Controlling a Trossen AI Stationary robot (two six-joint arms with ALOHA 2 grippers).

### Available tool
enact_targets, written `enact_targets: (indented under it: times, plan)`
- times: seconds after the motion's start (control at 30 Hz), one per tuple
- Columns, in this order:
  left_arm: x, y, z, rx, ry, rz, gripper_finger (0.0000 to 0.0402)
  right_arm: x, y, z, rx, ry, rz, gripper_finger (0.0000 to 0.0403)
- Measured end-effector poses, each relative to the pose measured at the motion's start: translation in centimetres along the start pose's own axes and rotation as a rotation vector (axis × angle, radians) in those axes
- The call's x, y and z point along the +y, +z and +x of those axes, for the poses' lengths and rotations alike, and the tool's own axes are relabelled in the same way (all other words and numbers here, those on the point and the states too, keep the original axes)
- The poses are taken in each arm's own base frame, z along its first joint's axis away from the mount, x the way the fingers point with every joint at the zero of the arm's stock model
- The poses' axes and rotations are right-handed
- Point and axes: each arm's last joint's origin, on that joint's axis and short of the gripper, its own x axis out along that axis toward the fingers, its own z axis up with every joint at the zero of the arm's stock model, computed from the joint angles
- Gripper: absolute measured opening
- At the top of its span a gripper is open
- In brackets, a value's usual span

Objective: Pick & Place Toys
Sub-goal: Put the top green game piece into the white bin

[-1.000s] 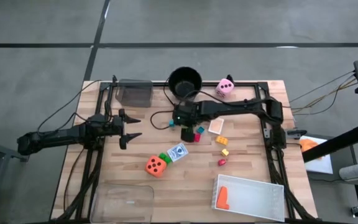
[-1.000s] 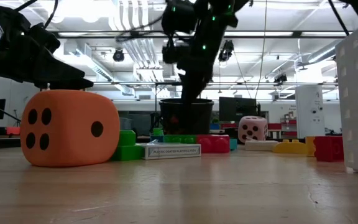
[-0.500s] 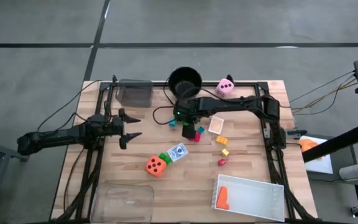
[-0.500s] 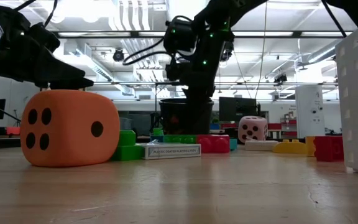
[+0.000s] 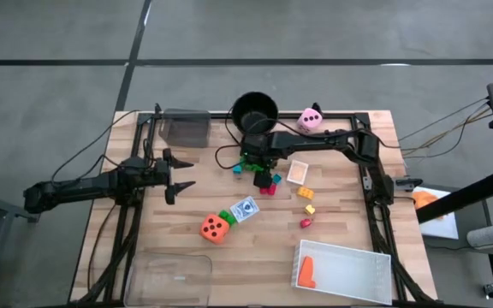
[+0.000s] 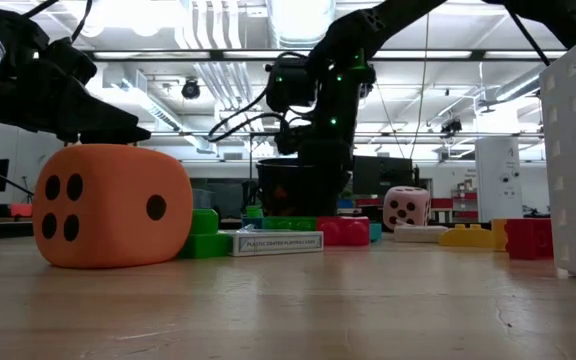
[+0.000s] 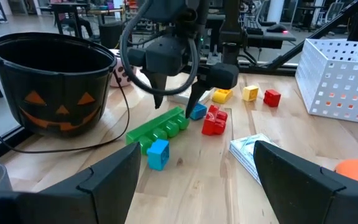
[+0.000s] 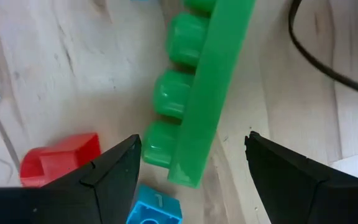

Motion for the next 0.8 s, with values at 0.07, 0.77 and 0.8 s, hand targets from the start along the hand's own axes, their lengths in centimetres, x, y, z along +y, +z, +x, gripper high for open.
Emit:
enact_targets:
  times: [0.07,0.77,0.8]
  plan:
    - [0.00,-0.03,0.00,0.004,0.000,-0.001,0.0314,-0.03,-0.02,0.08,0.004,-0.001,0.001,0.0283]
    - [0.00,-0.03,0.00,0.003,0.000,-0.001,0.0314,0.12,-0.59,0.72,0.029,0.033,-0.011,0.0190]
    - [0.00,-0.03,0.00,0.003,0.000,-0.002,0.0314,0.12,-0.61,0.72,0.029,0.033,-0.012,0.0182]
